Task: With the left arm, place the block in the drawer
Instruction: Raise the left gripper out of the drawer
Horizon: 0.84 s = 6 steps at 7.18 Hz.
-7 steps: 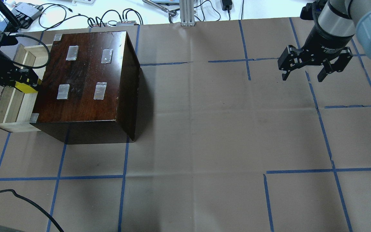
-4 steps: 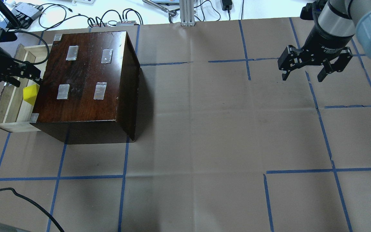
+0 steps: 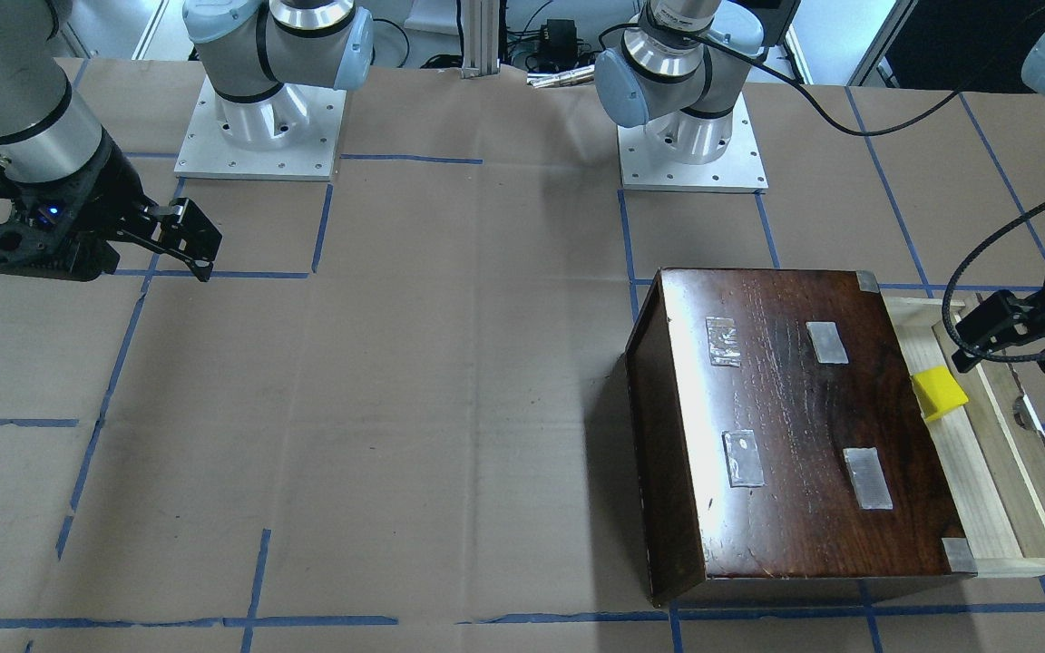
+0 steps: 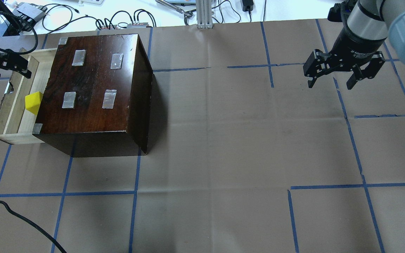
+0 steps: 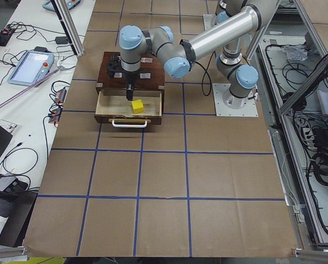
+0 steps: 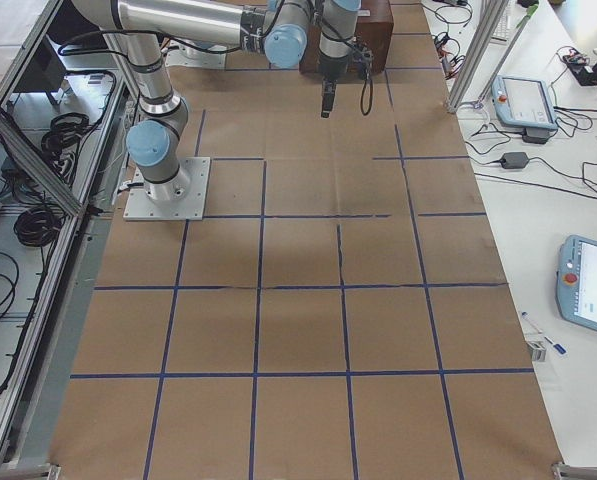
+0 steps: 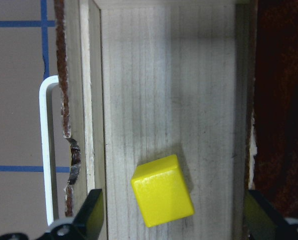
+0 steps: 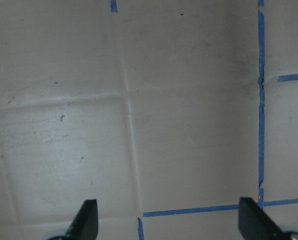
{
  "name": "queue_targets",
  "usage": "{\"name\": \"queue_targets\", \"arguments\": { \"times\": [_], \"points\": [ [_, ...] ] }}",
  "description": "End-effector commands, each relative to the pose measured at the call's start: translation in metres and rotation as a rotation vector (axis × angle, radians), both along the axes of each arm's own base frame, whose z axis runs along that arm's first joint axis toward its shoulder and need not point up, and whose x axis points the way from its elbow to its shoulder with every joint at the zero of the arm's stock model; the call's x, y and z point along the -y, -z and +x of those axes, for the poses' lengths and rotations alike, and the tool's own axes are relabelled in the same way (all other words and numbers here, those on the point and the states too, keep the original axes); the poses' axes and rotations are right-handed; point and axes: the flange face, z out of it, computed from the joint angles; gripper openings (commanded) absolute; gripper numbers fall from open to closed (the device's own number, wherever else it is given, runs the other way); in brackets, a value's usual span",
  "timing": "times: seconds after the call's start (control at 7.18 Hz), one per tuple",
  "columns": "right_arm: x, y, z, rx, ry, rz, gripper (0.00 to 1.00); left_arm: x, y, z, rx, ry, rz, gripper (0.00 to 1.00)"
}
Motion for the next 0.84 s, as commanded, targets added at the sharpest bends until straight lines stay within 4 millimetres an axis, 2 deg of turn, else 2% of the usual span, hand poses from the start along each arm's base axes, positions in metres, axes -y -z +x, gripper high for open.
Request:
{"name": "queue_targets", "arguments": {
  "times": [0.0,0.14,0.42,0.7],
  "points": [
    [0.000,-0.001,0.000,-0.001,0.000,-0.002,1.00,-0.017,-0.027,-0.018,-0.019,-0.077,0.011,0.98],
    [0.000,0.000,0.000,0.000,0.000,0.001,1.00,-0.022,-0.037,-0.039,-0.025,-0.082,0.019,0.98],
    [0.000,-0.001,0.000,-0.001,0.000,-0.002,1.00,-0.032,-0.058,-0.099,-0.037,-0.120,0.025,0.98],
    [0.000,0.000,0.000,0.000,0.000,0.001,1.00,-0.042,-0.068,-0.155,-0.049,-0.165,0.027,0.98]
  ]
}}
